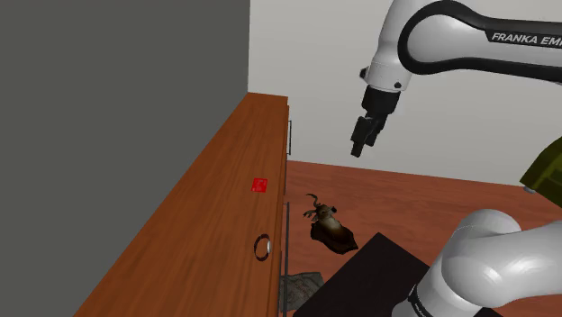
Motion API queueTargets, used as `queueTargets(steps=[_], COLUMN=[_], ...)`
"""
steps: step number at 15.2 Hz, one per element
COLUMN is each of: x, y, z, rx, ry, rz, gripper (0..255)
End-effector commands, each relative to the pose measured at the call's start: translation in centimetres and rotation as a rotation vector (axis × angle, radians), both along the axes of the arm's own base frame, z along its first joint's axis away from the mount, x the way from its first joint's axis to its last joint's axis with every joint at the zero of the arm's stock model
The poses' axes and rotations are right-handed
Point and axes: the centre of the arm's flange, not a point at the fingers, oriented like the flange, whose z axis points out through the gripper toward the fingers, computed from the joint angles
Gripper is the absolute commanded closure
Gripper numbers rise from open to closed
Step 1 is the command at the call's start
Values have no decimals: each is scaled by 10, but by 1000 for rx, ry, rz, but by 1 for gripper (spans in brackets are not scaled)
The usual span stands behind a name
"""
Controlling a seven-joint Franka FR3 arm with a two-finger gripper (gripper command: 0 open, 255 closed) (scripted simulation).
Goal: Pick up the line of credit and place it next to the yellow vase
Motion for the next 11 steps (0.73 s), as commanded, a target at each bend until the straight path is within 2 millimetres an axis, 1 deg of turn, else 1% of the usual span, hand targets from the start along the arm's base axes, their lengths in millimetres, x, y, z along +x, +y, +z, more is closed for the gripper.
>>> queueTargets(steps=[1,6,11], x=[0,66,132], y=[0,28,47], z=[0,-27,-60], rx=[0,35,69], ry=[0,101,203], rz=[0,-146,-293], gripper=[0,0,0])
